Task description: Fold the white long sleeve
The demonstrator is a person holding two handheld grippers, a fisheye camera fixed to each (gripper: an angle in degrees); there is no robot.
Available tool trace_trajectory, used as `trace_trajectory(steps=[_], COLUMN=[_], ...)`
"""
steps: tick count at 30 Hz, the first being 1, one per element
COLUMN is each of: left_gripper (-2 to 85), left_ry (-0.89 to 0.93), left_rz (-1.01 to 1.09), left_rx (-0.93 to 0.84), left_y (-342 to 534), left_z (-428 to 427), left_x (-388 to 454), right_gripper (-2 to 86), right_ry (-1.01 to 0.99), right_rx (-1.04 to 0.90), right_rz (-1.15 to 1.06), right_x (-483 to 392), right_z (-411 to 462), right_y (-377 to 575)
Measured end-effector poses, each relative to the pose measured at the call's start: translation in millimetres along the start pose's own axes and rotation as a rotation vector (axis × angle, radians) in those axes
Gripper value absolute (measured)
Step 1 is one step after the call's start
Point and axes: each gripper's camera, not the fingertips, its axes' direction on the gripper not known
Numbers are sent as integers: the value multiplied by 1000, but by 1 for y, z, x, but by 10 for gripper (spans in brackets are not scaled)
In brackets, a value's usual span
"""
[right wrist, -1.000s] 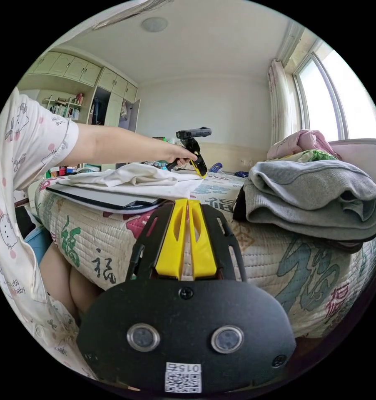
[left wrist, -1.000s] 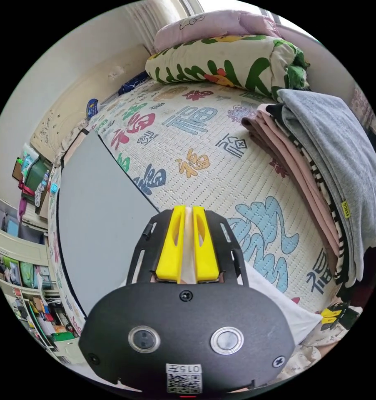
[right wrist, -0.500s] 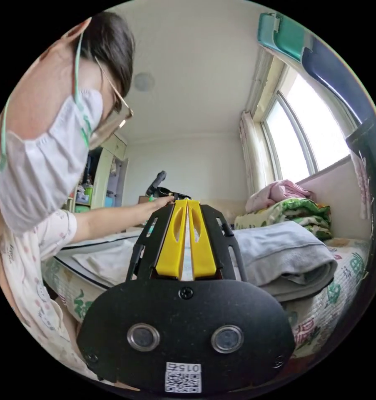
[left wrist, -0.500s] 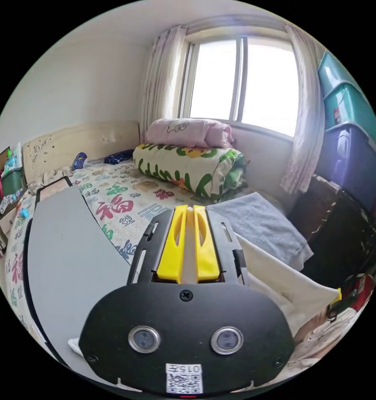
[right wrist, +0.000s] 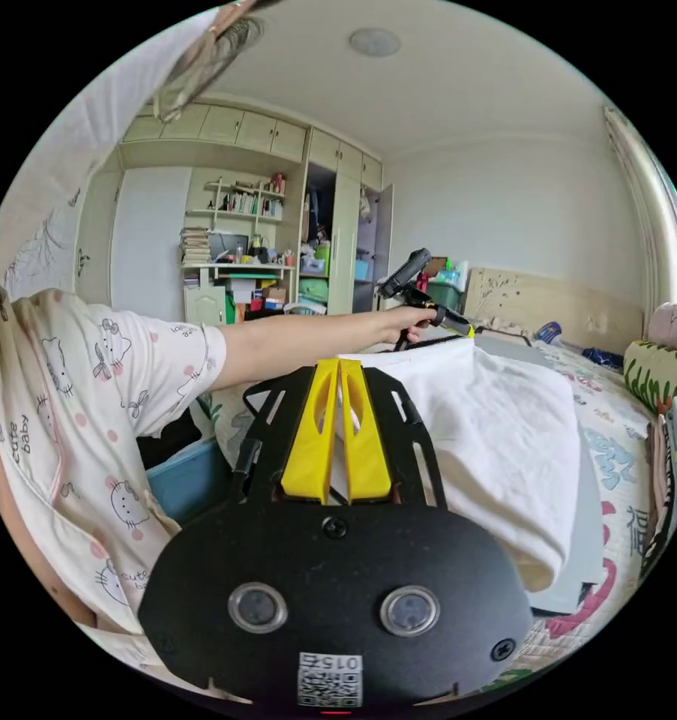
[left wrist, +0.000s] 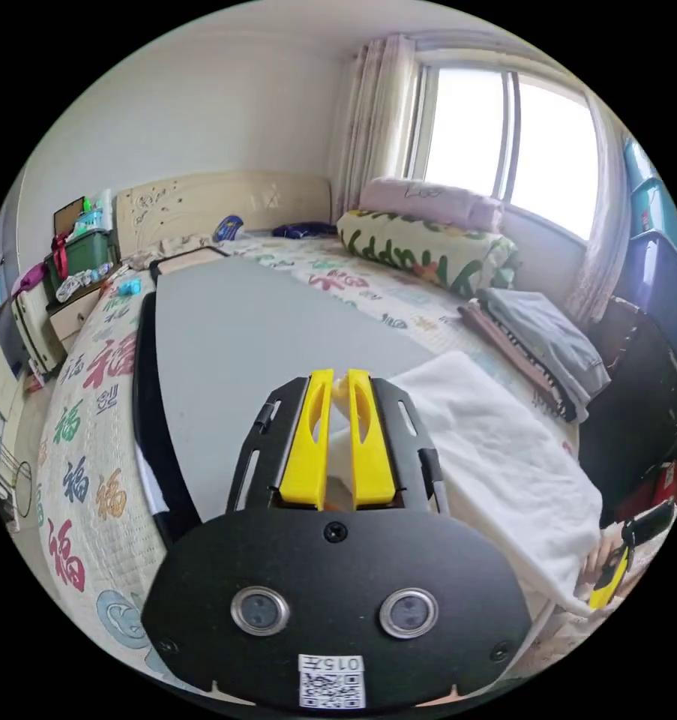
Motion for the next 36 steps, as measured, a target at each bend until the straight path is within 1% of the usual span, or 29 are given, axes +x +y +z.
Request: trace_trajectory(steps=[1,3,5,6,7,8,9,11,14,17,20,21,23,24,26,27,32,34,36], left_gripper=[1,1,26,42,68,85,87,91,86,88,114,116,106,103,67,60,27,23,22], left_ry=[-46,-28,181,243,345,394,395,318,257,246,192,204,348,358,277,266,160,113,42], left_rz=[-24,-37,-101,-118,-131,-138,-138,-93,-55,-83,-126,-129,-98,-85,-28,-10,49,59,95], left_rx=[3,8,-3,-7,-2,-2,-14,-79,-112,-103,-126,-126,-124,-126,-108,-95,62,71,32], left_y=[14,25,32,32,34,34,33,23,12,9,10,11,5,2,-9,-11,-18,-19,-26], left_z=[12,24,45,53,69,86,96,133,162,178,198,203,221,224,220,217,171,162,169], left_x=[5,13,20,23,36,55,67,126,194,244,286,295,337,349,399,412,515,546,580], right_gripper=[-5,-5,-5,-5,-5,-5,-5,-4,-4,-4,-4,-4,-4,-4,-4,-4,-4,-4,-4], right_ry=[-5,14,27,24,8,-18,-32,-77,-122,-138,-132,-130,-129,-130,-132,-133,-162,-169,-183], right_rx=[-33,-51,-42,-38,-38,-41,-42,-48,-32,-26,-26,-28,-28,-28,-36,-38,-49,-59,-84], right_rz=[0,-15,-27,-26,-19,-5,4,27,53,72,75,74,75,76,79,79,107,104,118], right_x=[-6,-16,-27,-28,-30,-30,-30,-29,-29,-34,-43,-45,-52,-53,-59,-60,-76,-82,-86], right_z=[8,14,15,14,14,15,15,13,4,1,1,1,-1,-1,-5,-6,-15,-13,-9], right_y=[-1,-2,-3,-3,-3,-4,-5,-6,-9,-13,-17,-18,-22,-23,-29,-30,-44,-47,-50])
